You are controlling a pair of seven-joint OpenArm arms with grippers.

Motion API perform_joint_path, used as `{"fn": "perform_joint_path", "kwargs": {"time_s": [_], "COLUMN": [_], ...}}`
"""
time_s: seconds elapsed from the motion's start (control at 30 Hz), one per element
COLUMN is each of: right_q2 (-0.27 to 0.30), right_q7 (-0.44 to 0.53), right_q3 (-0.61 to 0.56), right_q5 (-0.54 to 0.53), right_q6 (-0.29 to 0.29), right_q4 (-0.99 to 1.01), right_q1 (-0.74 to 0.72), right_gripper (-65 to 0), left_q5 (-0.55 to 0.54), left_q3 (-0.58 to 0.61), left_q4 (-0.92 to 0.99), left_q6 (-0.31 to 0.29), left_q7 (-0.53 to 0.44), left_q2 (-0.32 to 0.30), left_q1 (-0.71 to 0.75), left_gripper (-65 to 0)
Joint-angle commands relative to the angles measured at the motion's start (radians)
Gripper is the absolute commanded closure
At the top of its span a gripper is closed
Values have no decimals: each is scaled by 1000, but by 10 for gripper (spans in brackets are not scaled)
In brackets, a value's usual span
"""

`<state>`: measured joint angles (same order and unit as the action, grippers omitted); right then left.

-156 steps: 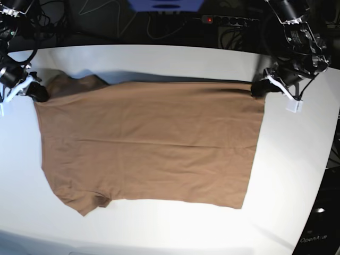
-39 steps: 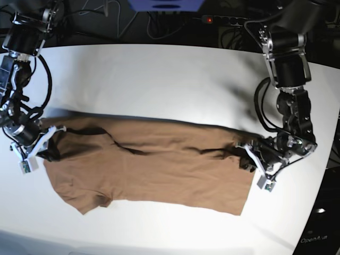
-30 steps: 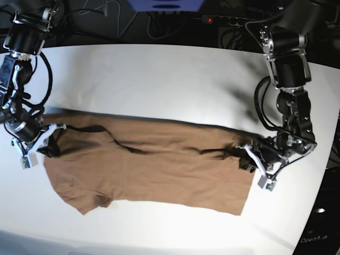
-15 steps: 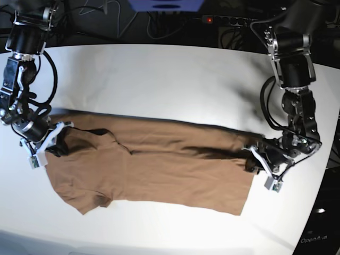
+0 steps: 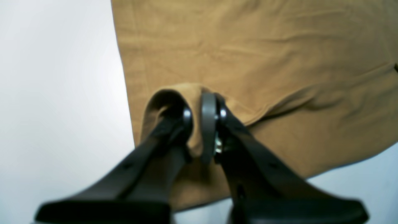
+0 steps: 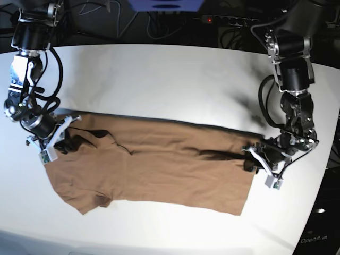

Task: Fold the T-shirt properly
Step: 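Hold both corners and pull them back toward the collar edge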

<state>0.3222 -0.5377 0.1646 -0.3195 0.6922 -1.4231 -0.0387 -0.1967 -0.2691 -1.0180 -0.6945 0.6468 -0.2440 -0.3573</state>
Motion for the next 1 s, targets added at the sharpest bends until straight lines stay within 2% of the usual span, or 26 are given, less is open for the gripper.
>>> {"fn": "perform_joint_path", "kwargs": {"time_s": [0.0,0.2,0.53,0.77,0.83,0.9,0.97], "right_q2": [18,22,39,39,42,50,51], "right_q7": [29,46,129,150,147,147,149], "right_q3": [10,11,11,11,11,11,11], "right_q5": [-5,4,4,6,6,6,6], "right_q6": [2,2,2,2,2,-1,-1], "right_q4": [-15,46,204,216,216,216,216], "right_q1": [-23,-69,-119,-119,-120,-120,-117], "right_gripper": [-6,-6,-4,-19,-84,-200,-316], "left_q5": [-16,-16,-16,-16,-16,-16,-16], "left_q3": [-2,-2,-2,-2,-2,-2,-3], "left_q4": [-14,-12,-12,-12,-12,-11,-9], "left_q6": [-4,-4,-4,-4,-4,-4,-4], "left_q7": [-23,-20,-23,-57,-61,-57,-57], "left_q2": [-8,-10,-10,-12,-12,-12,-12], "left_q1": [-41,-67,-79,-73,-73,-72,-72], "left_gripper": [-33,-33,-35,-37,-37,-50,-111]}}
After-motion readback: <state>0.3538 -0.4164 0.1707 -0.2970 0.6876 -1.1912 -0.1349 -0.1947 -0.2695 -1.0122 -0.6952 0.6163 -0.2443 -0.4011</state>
